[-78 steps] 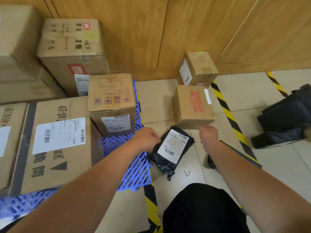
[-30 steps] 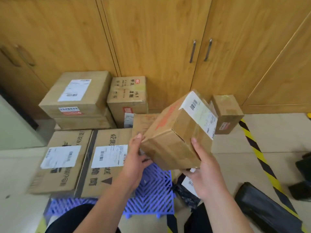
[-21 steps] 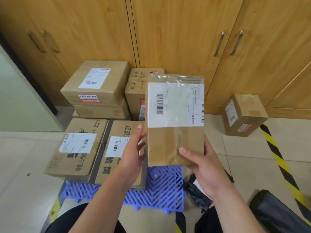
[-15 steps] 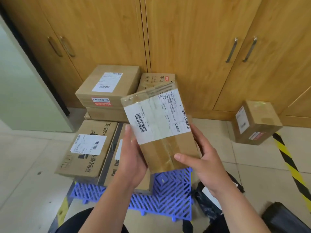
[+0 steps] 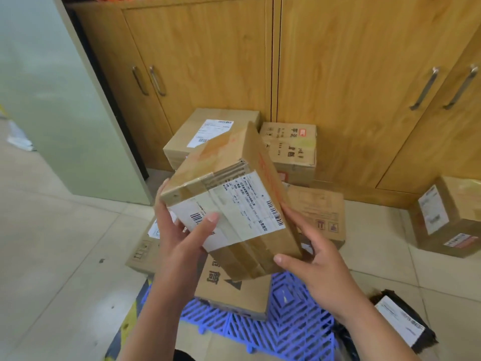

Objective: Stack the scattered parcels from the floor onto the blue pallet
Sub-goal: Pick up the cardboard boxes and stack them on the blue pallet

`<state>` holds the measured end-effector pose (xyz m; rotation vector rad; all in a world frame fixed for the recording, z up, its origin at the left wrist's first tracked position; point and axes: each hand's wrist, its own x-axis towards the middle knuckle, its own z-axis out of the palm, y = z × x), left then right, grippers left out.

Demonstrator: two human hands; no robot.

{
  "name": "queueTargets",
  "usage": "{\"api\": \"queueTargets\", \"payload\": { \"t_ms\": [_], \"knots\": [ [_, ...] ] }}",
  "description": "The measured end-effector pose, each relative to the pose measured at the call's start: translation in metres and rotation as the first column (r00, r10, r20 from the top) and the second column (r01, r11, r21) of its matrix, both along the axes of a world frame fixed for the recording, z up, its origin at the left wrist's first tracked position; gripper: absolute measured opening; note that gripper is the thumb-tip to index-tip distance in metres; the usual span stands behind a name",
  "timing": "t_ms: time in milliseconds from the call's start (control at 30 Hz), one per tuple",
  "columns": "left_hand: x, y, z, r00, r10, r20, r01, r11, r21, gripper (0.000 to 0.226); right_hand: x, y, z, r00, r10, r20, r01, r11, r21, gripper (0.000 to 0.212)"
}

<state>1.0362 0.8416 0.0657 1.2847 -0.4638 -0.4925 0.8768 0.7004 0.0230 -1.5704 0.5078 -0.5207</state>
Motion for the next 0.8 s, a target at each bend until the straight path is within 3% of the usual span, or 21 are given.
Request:
{"api": "queueTargets", "payload": {
  "t_ms": [67, 200, 300, 400, 500, 633, 733, 800],
  "knots": [
    [0.007, 0.012, 0.002, 0.998, 0.062, -0.023, -0.062, 0.998, 0.018, 0.068, 0.007, 0.007, -0.005, 1.000, 0.013, 0.003, -0.013, 0.998, 0.069, 0.078],
    [0.022, 0.038, 0.003, 0.987, 0.156, 0.027, -0.159, 0.977, 0.141, 0.060, 0.021, 0.021, -0.012, 0.996, 0.057, 0.075, -0.083, 0.909, 0.408, 0.061],
    [0.035, 0.051, -0.009, 0.985, 0.174, -0.015, -0.166, 0.957, 0.237, 0.046, 0.033, 0.032, -0.021, 0.997, 0.047, 0.053, -0.067, 0.880, 0.470, 0.053],
    [0.050, 0.061, -0.024, 0.976, 0.186, -0.115, -0.149, 0.951, 0.270, 0.045, 0.042, 0.037, -0.028, 1.000, -0.014, -0.004, 0.014, 0.925, 0.381, 0.042],
    [0.065, 0.066, -0.042, 0.938, 0.223, -0.265, -0.110, 0.917, 0.383, 0.075, 0.056, 0.043, -0.035, 0.998, -0.013, -0.061, 0.028, 0.968, 0.251, 0.031],
    [0.089, 0.066, -0.068, 0.888, 0.251, -0.385, -0.006, 0.844, 0.536, 0.096, 0.081, 0.053, -0.049, 0.986, 0.056, -0.155, -0.037, 0.992, 0.119, 0.031],
    [0.107, 0.064, -0.085, 0.856, 0.306, -0.418, -0.027, 0.832, 0.554, 0.087, 0.100, 0.060, -0.065, 0.970, 0.120, -0.212, -0.109, 0.992, 0.060, 0.030],
    [0.112, 0.059, -0.093, 0.837, 0.298, -0.458, -0.021, 0.856, 0.517, 0.082, 0.111, 0.065, -0.073, 0.956, 0.159, -0.248, -0.155, 0.987, 0.034, 0.043]
  ]
}}
